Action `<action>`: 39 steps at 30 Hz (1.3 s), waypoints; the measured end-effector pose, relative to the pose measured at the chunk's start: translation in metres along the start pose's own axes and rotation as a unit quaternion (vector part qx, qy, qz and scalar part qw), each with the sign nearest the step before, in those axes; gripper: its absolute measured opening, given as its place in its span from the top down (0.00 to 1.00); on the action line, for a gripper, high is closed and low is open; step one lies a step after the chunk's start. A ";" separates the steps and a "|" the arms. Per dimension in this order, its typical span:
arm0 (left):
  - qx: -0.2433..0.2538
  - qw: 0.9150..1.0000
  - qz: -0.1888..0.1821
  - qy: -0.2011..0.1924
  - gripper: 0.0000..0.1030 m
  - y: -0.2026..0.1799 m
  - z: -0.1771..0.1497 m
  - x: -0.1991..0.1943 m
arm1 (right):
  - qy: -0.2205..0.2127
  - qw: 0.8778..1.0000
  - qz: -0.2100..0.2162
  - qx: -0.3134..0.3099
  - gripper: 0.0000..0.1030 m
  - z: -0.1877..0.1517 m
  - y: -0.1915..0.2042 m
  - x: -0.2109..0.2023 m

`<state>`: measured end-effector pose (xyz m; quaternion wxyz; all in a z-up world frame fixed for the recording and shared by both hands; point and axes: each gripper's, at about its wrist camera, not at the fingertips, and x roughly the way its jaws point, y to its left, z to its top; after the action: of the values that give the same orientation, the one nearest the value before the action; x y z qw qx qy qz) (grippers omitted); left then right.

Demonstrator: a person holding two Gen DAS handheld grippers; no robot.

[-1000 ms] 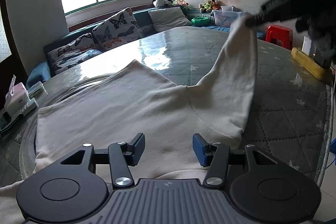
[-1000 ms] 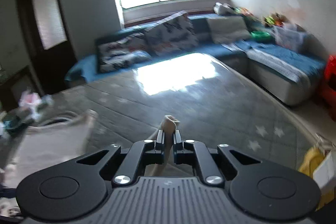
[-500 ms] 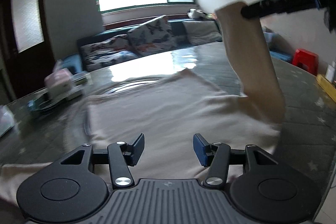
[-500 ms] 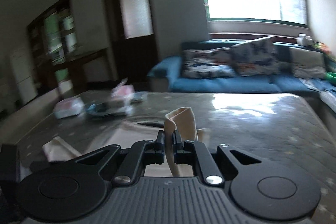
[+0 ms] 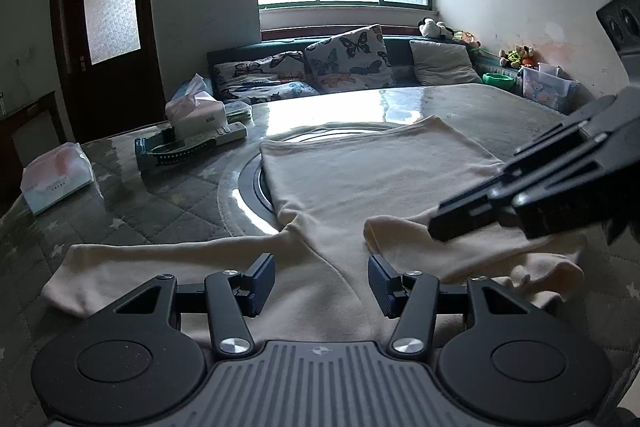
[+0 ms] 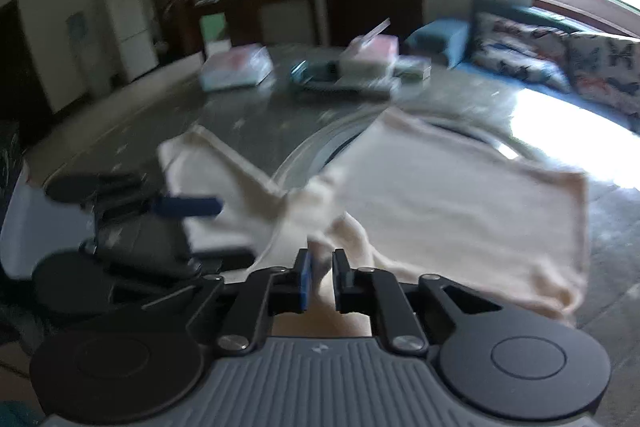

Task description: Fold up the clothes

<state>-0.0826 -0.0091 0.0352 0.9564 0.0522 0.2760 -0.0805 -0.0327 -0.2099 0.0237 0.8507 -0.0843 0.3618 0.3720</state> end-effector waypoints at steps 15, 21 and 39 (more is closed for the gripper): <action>0.035 0.997 -0.060 0.024 0.52 -0.038 0.007 0.022 | 0.007 0.991 -0.108 0.073 0.85 -0.046 -0.079 -0.057; 0.028 0.996 -0.064 0.048 0.74 -0.039 0.003 0.034 | -0.011 0.986 -0.124 0.109 0.85 -0.054 -0.105 -0.064; 0.033 0.999 -0.033 0.027 0.96 -0.032 0.006 0.021 | -0.044 0.973 -0.124 0.192 0.85 -0.062 -0.145 -0.059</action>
<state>-0.0672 -0.0439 0.0273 0.9431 0.0769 0.3005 -0.1198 0.0062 -0.3721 0.0004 0.9056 0.0525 0.3751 0.1908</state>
